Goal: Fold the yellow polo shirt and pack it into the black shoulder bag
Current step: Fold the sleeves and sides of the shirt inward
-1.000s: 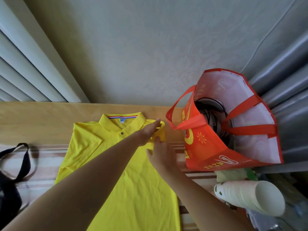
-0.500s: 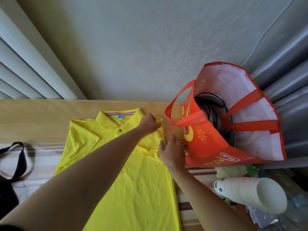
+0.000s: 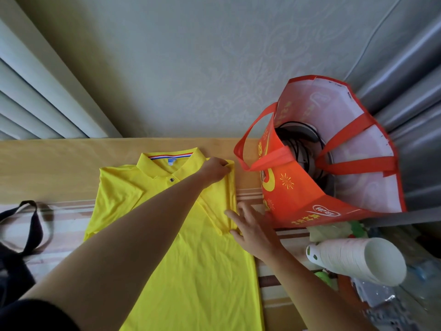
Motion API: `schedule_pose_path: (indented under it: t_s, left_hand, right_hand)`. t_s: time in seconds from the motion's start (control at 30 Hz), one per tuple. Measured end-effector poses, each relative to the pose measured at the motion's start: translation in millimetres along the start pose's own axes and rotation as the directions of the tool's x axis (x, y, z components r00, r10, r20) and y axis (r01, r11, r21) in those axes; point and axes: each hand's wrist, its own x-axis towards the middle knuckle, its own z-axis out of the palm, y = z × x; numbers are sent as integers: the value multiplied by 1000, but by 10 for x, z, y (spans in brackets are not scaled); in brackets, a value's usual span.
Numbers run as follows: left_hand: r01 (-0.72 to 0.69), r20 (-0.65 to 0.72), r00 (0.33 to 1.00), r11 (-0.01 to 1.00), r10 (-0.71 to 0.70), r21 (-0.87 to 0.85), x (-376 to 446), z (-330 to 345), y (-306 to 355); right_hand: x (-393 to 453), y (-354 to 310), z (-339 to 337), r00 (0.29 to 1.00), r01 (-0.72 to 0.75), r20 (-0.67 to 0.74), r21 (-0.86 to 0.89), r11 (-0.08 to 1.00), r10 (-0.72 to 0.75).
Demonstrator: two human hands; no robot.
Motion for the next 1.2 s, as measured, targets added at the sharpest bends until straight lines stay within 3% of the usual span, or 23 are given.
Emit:
schedule_pose_path:
  t_s: [0.17,0.27,0.33,0.4,0.47,0.53,0.6,0.7,0.77,0.87,0.93,1.0,1.07,1.2]
  left_hand:
    - [10,45,999,995,-6,-99,6,-6,-56]
    - [-17,-26,1000,994,15,-104,-4,10,-46]
    - [-166,-182,970,986,161,-10,-51,8,-43]
    - [-410,-264,854,893,448,187,-123,6,-79]
    - [-544,-130,745,709,654,449,-185,12,-207]
    - [-556,96,748,540,657,632,-235,55,-415]
    - [-559,202,761,464,617,687,-249,45,-615]
    - [-590,238,726,407,645,697,-266,-79,-736]
    - [-534,151,739,434,657,726,-347,-224,-755]
    - [-251,-197,789,599,581,761,-576,-390,-881]
    - [18,-502,769,771,396,637,-704,-453,-1044]
    - [222,-689,704,870,169,440,-792,-502,-1247]
    - [309,-742,667,878,74,366,-866,-564,-1448]
    - [315,-752,657,882,64,350,-1035,-671,-1726]
  right_hand:
    - [59,-31,7,978,199,57,21,980,-200]
    - [120,-108,-26,999,44,-36,125,991,-40]
    - [215,-142,-23,991,-53,-109,159,986,71]
    - [299,-149,18,991,-73,-101,157,985,89]
    - [347,-150,74,993,-101,-56,121,987,108]
    - [398,-162,120,981,-178,-56,129,976,187]
    - [503,-203,116,960,-252,-84,161,954,268]
    - [719,-205,69,936,-269,-192,147,952,295]
    - [888,-170,57,933,-251,-233,117,961,272]
    - [1056,-171,174,949,-270,-145,93,958,281]
    - [1075,-190,332,940,-330,-69,70,941,335]
    - [1030,-182,458,927,-374,-25,36,927,375]
    - [991,-165,529,927,-374,-37,-14,927,373]
    - [984,-196,548,917,-388,-120,-36,921,381]
